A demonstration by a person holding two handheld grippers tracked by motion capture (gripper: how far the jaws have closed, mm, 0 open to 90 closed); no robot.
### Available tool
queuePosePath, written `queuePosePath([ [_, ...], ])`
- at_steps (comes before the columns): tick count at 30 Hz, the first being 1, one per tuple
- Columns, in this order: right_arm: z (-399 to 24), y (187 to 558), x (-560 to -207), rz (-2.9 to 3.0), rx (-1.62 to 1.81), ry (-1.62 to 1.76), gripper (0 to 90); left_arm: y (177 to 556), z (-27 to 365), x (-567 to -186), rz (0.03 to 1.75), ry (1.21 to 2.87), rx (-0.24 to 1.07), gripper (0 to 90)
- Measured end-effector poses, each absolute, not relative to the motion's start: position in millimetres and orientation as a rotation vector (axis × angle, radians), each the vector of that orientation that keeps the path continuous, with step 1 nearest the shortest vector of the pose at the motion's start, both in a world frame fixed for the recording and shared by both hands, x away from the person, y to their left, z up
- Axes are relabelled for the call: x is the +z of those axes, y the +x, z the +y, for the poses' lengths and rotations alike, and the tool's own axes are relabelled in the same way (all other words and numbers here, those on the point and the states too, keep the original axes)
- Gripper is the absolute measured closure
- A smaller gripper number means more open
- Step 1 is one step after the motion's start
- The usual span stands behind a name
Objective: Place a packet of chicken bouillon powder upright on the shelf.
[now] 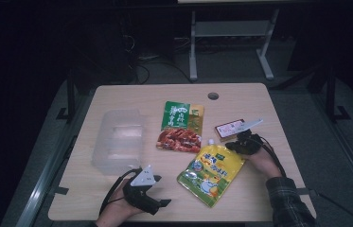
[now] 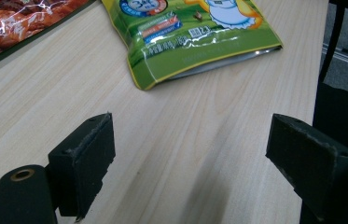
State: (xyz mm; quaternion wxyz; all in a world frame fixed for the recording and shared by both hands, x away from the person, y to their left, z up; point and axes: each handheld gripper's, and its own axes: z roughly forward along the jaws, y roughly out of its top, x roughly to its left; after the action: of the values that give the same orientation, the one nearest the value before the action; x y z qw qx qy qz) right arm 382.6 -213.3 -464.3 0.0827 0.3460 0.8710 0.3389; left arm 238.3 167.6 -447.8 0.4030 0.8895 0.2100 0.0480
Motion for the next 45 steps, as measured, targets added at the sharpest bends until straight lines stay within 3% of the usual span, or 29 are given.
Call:
queuePosePath([
  [29, -172, 354, -456, 2.739, 1.067, 0.815, 90.0, 239, 169, -447, 0.539, 2.23, 0.131, 14.6],
  [37, -190, 323, -431, 2.665, 1.126, 0.83, 90.0, 240, 166, -444, 0.543, 2.235, 0.138, 14.6],
  [45, -196, 294, -432, 2.685, 1.103, 0.813, 90.0, 252, 153, -438, 0.568, 2.244, 0.135, 14.5],
])
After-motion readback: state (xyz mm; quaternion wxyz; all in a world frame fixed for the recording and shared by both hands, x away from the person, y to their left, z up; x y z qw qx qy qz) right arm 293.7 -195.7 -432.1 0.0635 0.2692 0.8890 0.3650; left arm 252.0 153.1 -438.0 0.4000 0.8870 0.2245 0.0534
